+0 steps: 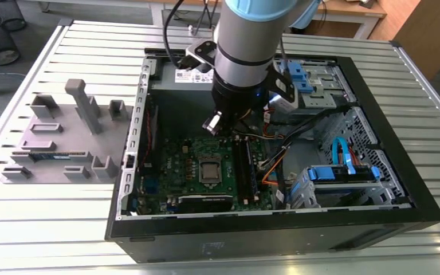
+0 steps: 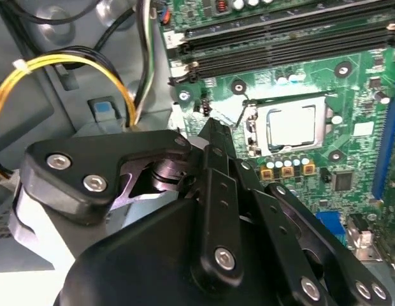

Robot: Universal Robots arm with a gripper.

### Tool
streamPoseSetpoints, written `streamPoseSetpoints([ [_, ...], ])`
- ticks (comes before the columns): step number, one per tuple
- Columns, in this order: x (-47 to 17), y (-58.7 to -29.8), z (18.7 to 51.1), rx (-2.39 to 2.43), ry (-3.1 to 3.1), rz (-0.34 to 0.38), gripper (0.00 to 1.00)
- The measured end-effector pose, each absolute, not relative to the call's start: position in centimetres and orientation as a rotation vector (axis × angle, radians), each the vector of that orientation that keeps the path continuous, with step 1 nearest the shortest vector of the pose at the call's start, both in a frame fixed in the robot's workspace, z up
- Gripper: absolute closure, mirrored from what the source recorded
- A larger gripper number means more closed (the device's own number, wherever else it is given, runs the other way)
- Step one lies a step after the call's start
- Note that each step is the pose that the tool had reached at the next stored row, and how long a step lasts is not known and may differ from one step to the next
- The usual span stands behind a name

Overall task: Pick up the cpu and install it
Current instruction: 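Install the first cpu locking lever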

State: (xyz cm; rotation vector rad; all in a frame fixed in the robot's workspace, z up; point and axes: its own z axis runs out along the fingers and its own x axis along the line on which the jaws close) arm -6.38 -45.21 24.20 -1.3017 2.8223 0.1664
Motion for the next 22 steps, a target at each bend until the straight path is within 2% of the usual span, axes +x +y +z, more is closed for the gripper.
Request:
streamPoseSetpoints([
  [9, -6.5, -47.5, 24.2, -1.304, 2.827, 0.153, 0.89],
  [14, -6.6, -47.7, 24.2, -1.304, 2.828, 0.149, 0.89],
  [22, -6.6, -49.4, 23.0, -1.296, 2.831, 0.149, 0.89],
])
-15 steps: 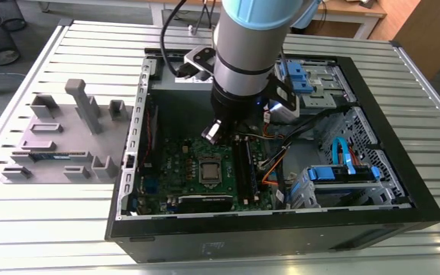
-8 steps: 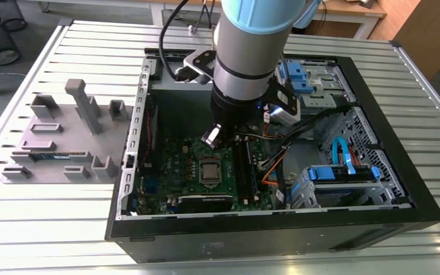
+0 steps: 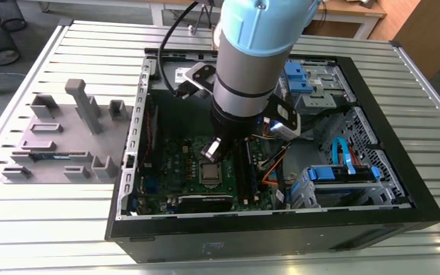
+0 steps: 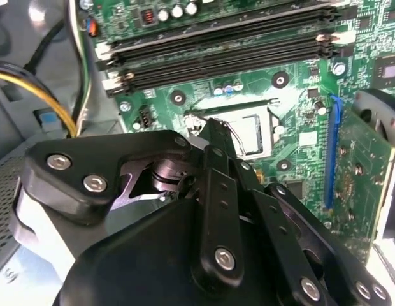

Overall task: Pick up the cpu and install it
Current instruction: 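Install the first cpu locking lever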

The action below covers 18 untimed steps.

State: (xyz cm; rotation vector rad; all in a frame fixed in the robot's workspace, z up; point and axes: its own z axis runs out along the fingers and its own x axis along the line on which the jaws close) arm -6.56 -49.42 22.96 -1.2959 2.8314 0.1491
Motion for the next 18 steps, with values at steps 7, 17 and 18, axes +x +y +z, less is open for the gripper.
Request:
streamPoseSetpoints([
  [7, -6.6, -49.7, 22.3, -1.229, 2.858, 0.147, 0.89],
  [17, -6.6, -50.4, 20.9, -1.167, 2.88, 0.146, 0.89],
  [18, -6.6, -50.5, 20.8, -1.163, 2.882, 0.146, 0.89],
])
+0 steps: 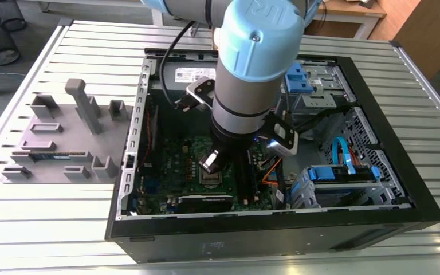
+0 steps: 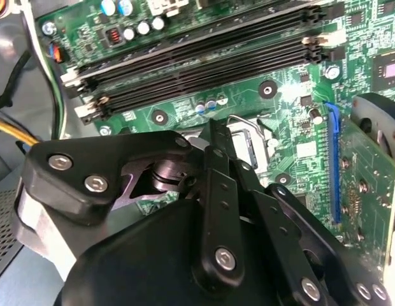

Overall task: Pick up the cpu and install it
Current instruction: 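Install the first cpu locking lever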

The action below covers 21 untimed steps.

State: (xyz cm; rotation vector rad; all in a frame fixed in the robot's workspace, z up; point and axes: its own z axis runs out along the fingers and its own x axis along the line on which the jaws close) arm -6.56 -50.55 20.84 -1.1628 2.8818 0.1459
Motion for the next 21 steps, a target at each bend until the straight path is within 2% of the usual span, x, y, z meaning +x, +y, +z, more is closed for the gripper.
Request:
streamPoseSetpoints([
  [21, -6.6, -51.4, 19.0, -1.113, 2.901, 0.144, 0.89],
])
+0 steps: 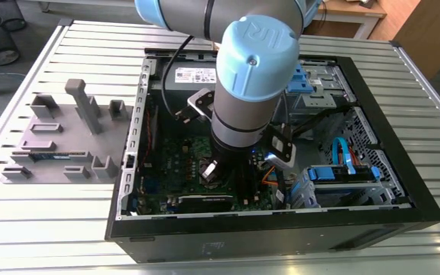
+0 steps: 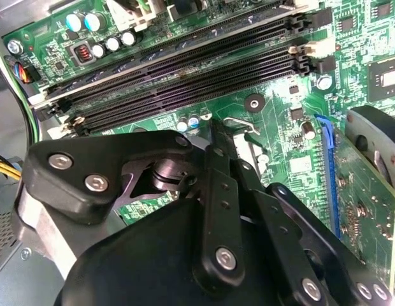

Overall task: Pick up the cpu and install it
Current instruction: 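Install the first cpu locking lever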

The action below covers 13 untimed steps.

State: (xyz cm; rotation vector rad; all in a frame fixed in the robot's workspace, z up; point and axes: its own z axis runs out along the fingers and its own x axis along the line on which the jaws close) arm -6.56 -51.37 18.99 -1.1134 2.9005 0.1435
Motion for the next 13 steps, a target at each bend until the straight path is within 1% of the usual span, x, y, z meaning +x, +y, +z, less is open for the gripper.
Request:
streamPoseSetpoints([
  [13, -6.57, -52.06, 18.68, -1.11, 2.901, 0.144, 0.89],
])
